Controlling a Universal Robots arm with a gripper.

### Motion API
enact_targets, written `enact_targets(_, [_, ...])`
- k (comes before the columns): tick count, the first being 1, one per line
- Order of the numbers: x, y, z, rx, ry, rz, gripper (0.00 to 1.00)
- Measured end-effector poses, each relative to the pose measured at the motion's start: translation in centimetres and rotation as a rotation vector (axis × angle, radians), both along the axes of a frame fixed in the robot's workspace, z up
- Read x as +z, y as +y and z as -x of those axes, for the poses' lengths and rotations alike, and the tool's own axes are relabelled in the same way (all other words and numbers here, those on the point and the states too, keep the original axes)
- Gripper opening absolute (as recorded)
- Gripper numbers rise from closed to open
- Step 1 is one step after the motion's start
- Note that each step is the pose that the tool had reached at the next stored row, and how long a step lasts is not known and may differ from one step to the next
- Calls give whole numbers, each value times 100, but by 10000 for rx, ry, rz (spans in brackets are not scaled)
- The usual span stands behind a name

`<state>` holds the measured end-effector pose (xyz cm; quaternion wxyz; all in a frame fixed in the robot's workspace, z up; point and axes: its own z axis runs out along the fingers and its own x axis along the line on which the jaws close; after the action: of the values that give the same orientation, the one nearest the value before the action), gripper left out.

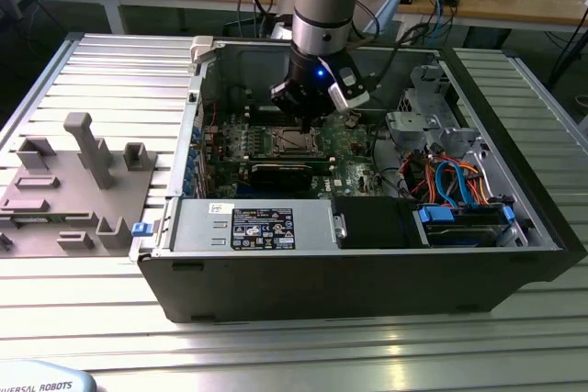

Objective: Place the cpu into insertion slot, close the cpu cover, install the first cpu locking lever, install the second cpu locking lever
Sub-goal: 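Install the first cpu locking lever, then install the second cpu locking lever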

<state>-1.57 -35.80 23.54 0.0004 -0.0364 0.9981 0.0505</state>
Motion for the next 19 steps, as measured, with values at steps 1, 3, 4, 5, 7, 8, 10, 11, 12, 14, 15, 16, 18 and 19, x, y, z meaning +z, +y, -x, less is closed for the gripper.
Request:
enact_targets(1, [0,0,0,0,-1,-1,11])
enact_targets(3, [2,0,0,0,1,3,11])
enact_targets(4, [2,0,0,1,1,3,11])
enact_targets(5, [4,0,0,0,1,3,11])
enact_targets(7, [5,0,0,0,1,3,11])
enact_targets(8, [6,0,0,0,1,2,11])
enact_targets(10, [6,0,0,1,1,3,11])
enact_targets(11, [7,0,0,0,1,3,11])
enact_targets(12, [7,0,0,1,1,2,11])
enact_targets(14, [7,0,0,1,1,3,11])
enact_targets(15, [8,-1,0,0,1,-1,11])
enact_targets(16, [9,-4,0,1,2,-9,11])
enact_targets(18, [8,-11,0,1,1,-54,11])
enact_targets(19, [8,-13,1,0,1,-72,11])
